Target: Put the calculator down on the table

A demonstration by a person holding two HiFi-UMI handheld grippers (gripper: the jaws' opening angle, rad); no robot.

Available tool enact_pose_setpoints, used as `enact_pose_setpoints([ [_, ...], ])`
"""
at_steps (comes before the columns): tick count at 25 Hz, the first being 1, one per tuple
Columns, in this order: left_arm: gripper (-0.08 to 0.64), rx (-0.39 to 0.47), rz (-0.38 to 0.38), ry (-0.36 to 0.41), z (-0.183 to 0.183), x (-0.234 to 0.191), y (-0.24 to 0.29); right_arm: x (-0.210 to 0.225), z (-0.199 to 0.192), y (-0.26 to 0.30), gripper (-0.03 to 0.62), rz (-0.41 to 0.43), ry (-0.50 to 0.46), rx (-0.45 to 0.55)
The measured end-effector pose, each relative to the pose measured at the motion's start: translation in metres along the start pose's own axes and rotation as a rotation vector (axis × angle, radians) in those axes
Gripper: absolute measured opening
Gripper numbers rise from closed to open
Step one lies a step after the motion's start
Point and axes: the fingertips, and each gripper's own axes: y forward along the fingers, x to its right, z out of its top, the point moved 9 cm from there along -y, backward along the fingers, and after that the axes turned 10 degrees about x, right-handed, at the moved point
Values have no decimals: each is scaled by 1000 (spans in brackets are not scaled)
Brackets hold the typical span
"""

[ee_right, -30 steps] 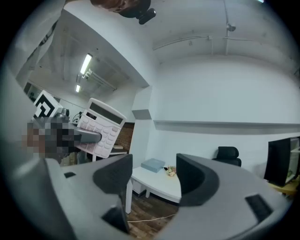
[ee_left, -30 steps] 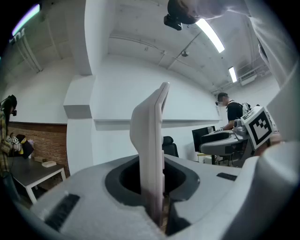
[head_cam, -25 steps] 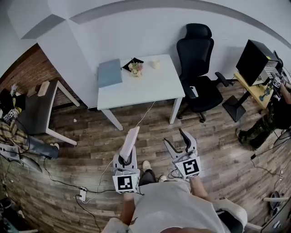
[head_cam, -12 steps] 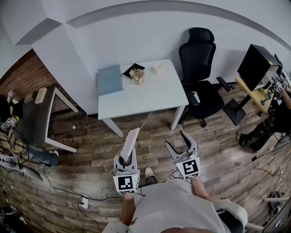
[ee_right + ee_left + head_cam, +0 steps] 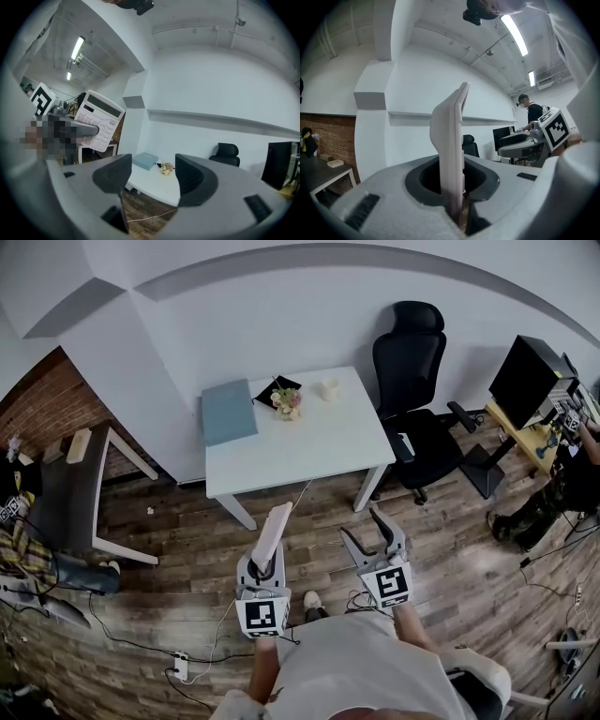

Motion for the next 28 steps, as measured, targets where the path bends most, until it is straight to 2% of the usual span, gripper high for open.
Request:
enact_pose_setpoints([
  [12,74,22,-58,-29,-9,-25,15,-15,-1,24,270,-40,-12,-10],
  [22,74,3,-16,-45,-19,-44,22,-16,-8,49,259,-13,-6,-28],
  [28,74,7,10,-41,-23,-53,43,-1,-13,73,258,4,-3,-7],
])
